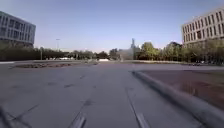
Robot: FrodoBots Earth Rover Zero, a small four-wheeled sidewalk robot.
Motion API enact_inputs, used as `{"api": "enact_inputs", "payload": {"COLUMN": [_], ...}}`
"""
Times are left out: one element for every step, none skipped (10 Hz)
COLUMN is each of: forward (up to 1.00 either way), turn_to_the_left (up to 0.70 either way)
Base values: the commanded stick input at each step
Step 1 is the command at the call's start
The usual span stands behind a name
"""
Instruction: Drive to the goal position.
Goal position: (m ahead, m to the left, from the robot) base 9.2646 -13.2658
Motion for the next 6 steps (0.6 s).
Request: {"api": "enact_inputs", "payload": {"forward": [0.6, 0.6, 0.6, 0.6, 0.6, 0.6], "turn_to_the_left": [0.0, 0.0, 0.0, 0.0, 0.0, 0.0]}}
